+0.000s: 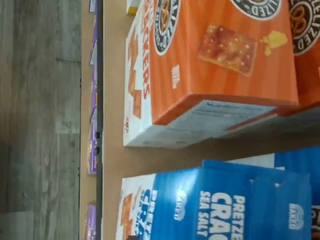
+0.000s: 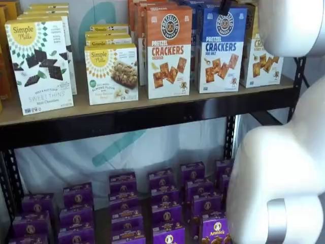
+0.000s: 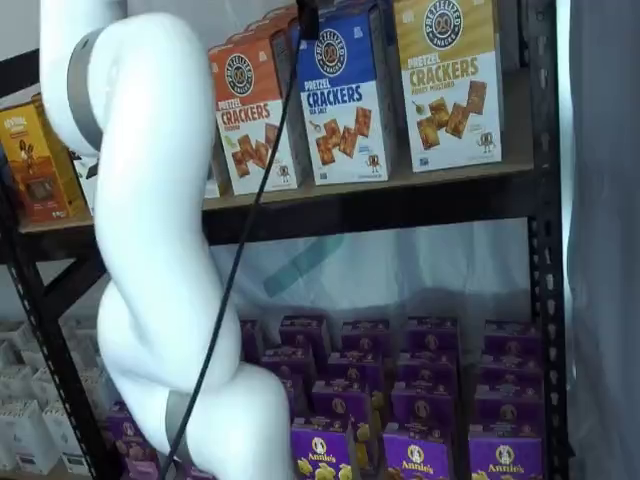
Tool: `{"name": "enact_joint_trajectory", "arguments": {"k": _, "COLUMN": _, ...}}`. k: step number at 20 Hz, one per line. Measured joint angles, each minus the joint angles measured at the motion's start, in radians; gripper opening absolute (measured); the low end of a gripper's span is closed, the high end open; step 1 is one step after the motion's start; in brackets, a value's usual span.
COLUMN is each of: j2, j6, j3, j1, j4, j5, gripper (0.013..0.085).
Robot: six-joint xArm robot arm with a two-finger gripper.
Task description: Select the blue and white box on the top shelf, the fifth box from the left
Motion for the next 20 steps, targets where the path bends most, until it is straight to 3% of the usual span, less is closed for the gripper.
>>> {"name": "enact_joint_trajectory", "arguments": {"k": 3, "j2": 0.028, "j6": -0.004, "j3": -0.035, "j1": 0.001, "j4": -0.016, "j5": 0.016, "gripper": 0.085}}
{"name": "enact_joint_trajectory", "arguments": {"k": 8, "j2": 0.128, "j6": -0.01, "j3": -0.182, "j1": 0.014, "j4": -0.085, "j5": 0.159, "gripper": 0.085}}
{"name": "enact_joint_trajectory", "arguments": {"k": 20, "j2": 0.148, "j6": -0.023, "j3": -0.202, "j1": -0.007, "j4": -0.071, "j5": 0.166, "gripper": 0.085}}
